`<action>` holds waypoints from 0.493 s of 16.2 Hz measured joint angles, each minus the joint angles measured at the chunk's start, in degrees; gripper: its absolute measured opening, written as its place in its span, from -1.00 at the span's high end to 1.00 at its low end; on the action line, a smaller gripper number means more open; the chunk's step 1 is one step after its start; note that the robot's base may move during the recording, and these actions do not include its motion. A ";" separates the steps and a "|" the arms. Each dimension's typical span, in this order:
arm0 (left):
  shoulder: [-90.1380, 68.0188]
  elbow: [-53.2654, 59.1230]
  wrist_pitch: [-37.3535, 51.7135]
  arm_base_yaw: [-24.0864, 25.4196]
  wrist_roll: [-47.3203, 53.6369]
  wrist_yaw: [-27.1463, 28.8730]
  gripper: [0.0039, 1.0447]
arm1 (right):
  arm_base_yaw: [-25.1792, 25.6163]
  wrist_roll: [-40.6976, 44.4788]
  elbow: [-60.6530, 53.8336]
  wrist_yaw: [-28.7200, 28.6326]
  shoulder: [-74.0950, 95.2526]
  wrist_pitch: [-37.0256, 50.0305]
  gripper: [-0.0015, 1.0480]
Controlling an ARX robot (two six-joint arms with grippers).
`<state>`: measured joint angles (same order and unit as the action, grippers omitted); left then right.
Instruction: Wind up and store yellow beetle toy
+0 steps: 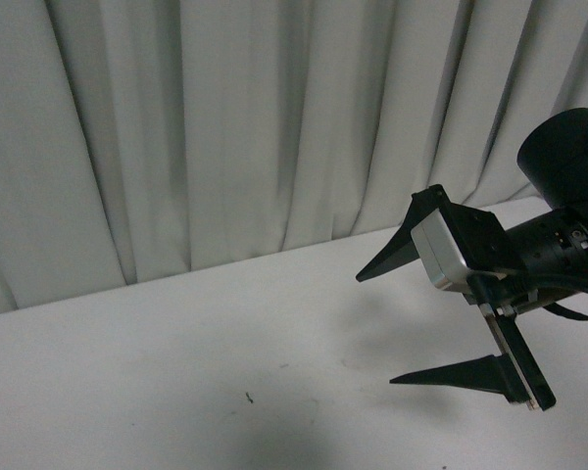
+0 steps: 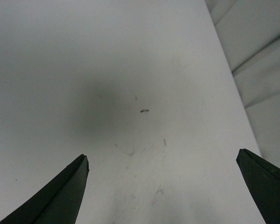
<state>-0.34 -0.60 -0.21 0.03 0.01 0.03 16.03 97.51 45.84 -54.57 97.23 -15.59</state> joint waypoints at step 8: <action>0.00 0.00 0.02 0.00 0.00 0.00 -0.88 | -15.78 -85.29 -41.90 54.16 -40.09 66.55 0.47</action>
<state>-0.34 -0.60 -0.19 0.03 0.01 0.03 0.25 12.23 3.95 -0.40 57.14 50.96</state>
